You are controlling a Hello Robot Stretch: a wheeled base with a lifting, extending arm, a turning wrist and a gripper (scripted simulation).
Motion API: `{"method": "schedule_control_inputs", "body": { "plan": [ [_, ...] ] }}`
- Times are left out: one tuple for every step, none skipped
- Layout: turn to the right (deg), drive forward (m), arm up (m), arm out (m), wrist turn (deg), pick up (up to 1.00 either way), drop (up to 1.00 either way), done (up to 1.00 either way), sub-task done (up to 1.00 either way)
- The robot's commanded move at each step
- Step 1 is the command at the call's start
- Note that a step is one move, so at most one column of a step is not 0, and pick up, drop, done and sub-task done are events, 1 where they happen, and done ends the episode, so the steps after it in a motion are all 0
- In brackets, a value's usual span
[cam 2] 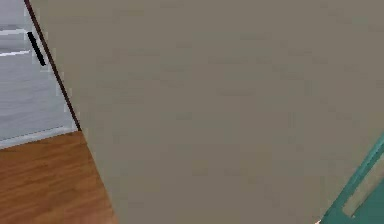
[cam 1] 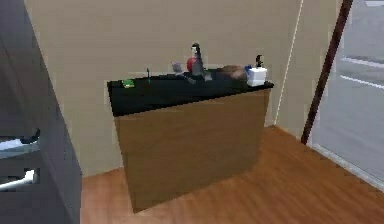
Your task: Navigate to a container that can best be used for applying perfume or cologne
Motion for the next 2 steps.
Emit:
{"method": "schedule_control_inputs", "body": {
  "plan": [
    [-45.0,0.0,0.0,0.0,0.0,0.0,0.0,0.0,0.0],
    [-45.0,0.0,0.0,0.0,0.0,0.0,0.0,0.0,0.0]
  ]
}}
